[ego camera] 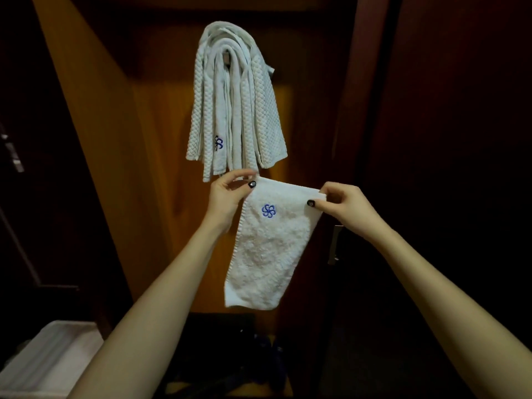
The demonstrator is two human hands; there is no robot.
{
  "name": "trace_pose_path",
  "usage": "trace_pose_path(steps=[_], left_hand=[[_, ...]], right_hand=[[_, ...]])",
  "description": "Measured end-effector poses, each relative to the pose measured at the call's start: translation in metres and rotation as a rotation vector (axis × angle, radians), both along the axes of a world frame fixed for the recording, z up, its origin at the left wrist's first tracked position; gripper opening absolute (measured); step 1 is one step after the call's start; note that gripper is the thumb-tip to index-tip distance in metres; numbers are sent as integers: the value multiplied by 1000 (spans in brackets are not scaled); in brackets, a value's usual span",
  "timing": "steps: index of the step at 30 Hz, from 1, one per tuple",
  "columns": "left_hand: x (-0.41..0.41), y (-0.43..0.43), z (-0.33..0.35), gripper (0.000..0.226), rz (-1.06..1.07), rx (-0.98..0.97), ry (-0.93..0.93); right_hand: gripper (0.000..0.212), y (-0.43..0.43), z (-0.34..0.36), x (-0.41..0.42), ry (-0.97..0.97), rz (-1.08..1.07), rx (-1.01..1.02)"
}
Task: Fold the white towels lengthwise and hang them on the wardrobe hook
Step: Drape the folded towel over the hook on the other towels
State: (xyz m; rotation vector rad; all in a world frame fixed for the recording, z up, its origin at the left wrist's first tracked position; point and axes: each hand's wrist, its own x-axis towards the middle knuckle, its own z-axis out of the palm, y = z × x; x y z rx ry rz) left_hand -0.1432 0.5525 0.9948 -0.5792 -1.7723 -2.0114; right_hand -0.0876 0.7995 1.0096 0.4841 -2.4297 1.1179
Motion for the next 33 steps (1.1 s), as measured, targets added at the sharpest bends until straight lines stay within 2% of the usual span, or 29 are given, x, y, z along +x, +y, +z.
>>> trace_pose_path(steps=[3,5,6,9,13,14,17,20,22,24,25,30,33], left_hand=[[2,2,3,42,53,-113,37],[7,4,4,40,68,-154,60],[7,5,3,38,74,-160,61],[8,8,2,31,80,-151,55],[9,13,2,22,69,-276,21],[9,13,1,28,74,-319,34],[12,13,0,41,125,-448,97],[15,15,-2,39,191,-580,193],[17,17,-1,32,241,-547,217],[19,18,-1,29,300,-516,245],[19,19,-2,28,333,-524,269],[23,25,-4,30,398,-552,361],[26,31,-6,28,360,-553,411]], right_hand=[[20,-7,6,-7,116,-59,-177],[8,-11,12,-12,195,-88,-251],[9,-13,15,-13,222,-95,-269],[35,-15,19,-14,258,-49,-308],[49,-13,19,-14,115,-121,-264],[45,-13,18,-14,86,-149,-243],[11,-16,17,-11,51,-243,-95],[5,-21,15,-8,16,-252,-68],[14,-23,16,-2,30,-140,-85],[28,-25,19,3,61,-49,-31],[29,-27,21,5,75,-39,-5],[22,-37,22,6,164,-162,-45],[19,-40,17,5,162,-239,-73]])
